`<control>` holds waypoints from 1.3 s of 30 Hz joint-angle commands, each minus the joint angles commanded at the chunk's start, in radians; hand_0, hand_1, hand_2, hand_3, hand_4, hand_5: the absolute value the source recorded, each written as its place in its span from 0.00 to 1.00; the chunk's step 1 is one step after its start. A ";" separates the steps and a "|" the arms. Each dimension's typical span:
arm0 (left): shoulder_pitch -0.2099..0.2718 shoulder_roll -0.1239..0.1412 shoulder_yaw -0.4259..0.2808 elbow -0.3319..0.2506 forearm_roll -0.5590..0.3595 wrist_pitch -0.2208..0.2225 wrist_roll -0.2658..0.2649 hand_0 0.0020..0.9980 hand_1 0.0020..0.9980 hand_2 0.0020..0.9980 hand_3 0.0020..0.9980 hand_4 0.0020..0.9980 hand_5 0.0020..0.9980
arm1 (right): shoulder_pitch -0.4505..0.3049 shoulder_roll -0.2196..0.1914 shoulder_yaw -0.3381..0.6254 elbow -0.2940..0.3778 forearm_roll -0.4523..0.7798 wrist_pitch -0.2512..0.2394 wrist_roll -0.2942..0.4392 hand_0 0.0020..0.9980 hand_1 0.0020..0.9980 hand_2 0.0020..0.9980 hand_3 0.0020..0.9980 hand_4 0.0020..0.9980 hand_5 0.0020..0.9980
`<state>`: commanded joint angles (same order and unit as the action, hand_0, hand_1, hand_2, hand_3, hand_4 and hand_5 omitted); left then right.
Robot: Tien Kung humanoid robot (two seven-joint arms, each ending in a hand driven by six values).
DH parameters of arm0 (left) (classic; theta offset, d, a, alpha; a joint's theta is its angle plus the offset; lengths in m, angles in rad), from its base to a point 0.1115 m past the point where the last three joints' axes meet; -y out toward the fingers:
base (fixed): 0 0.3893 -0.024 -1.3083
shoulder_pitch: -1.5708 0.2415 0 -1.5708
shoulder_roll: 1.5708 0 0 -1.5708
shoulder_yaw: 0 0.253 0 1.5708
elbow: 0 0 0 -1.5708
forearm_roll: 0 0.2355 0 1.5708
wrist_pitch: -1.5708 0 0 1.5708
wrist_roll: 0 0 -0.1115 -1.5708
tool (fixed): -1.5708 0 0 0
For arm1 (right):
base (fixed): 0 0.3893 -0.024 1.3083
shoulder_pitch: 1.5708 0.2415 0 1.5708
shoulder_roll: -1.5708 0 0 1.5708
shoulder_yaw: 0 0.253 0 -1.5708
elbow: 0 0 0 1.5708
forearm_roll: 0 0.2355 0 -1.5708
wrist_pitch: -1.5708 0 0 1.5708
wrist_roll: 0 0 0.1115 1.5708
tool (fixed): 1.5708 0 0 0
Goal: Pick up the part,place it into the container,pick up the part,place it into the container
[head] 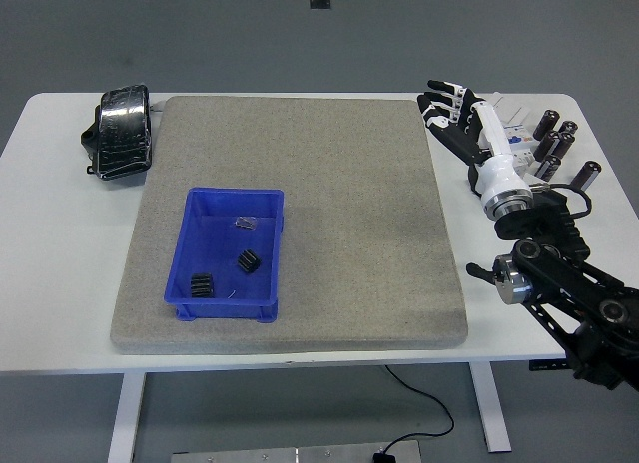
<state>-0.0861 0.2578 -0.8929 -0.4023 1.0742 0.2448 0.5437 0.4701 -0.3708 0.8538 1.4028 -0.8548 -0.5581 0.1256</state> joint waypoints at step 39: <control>-0.023 0.002 -0.003 0.022 -0.009 -0.031 -0.034 0.66 0.64 0.58 0.54 0.63 0.63 | -0.155 -0.026 0.235 0.019 -0.067 0.015 -0.023 0.69 0.73 0.73 0.71 0.67 0.40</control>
<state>-0.1093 0.2597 -0.8957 -0.3801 1.0654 0.2138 0.5097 0.3150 -0.3966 1.0890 1.4216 -0.9216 -0.5428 0.1028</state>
